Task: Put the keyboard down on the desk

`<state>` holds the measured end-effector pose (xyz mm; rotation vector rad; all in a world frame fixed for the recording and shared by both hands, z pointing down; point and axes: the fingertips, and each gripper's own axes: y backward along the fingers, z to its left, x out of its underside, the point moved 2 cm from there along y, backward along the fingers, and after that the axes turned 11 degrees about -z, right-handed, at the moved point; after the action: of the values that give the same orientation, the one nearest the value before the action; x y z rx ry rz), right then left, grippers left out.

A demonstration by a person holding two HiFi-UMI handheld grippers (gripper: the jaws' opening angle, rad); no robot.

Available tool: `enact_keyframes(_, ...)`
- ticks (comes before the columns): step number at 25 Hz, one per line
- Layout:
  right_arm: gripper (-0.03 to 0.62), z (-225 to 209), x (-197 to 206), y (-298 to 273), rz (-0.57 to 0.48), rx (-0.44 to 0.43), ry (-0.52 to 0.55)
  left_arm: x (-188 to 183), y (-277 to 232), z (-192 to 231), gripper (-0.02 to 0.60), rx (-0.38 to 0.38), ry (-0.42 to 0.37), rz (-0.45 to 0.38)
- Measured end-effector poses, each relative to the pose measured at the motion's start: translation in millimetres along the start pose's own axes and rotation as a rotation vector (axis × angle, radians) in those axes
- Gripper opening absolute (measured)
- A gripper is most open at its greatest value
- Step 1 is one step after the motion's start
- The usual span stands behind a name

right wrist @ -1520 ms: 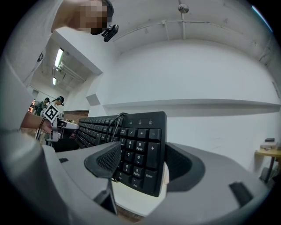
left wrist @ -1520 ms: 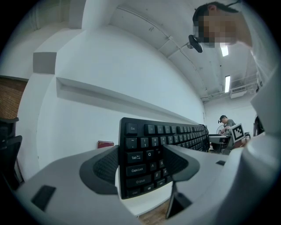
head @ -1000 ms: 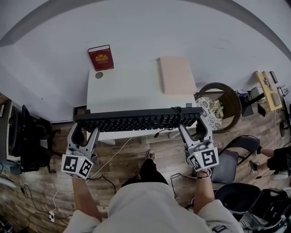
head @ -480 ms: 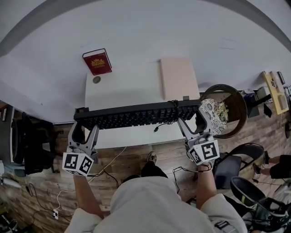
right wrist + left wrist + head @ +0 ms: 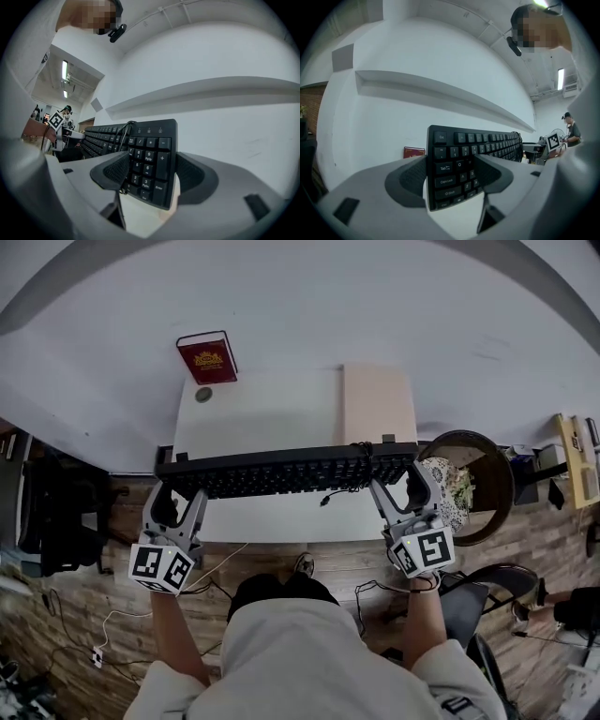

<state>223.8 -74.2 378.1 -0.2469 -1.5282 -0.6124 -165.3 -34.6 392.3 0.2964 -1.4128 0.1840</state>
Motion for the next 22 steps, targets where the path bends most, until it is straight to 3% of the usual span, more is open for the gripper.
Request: enact_keyframes(22,0.311,25,67,-17,0.097,-0.086,-0.082,53,34,30,0.314,-0.109,0.040,0.091)
